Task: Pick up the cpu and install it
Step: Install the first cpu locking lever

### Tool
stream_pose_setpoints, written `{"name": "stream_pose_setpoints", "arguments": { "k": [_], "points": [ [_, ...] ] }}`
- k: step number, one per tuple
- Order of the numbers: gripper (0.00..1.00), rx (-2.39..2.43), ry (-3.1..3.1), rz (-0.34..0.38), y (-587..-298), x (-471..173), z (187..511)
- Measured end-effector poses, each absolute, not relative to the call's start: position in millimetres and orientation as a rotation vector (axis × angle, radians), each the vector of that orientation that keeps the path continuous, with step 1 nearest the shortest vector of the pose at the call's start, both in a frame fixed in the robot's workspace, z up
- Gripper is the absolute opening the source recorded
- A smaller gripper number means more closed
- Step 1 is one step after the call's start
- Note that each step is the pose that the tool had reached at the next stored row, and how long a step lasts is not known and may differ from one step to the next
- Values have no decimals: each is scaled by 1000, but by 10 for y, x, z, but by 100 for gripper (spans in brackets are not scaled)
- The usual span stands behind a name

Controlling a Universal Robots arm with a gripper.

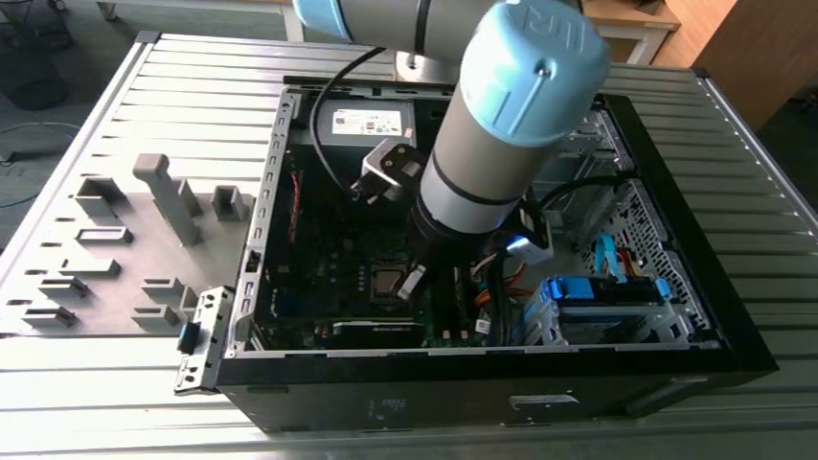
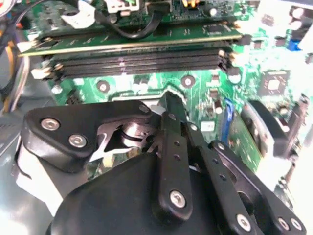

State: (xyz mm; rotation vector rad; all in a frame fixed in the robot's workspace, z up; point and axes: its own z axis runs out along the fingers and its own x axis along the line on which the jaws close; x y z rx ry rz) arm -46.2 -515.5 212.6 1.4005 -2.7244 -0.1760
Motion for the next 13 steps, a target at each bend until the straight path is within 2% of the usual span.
{"name": "stream_pose_setpoints", "arguments": {
  "k": [5, 13],
  "points": [
    [11, 1401, -2725, -178, -5155, -460, 2341],
    [11, 1401, -2725, -178, -5095, -459, 2357]
  ]
}}
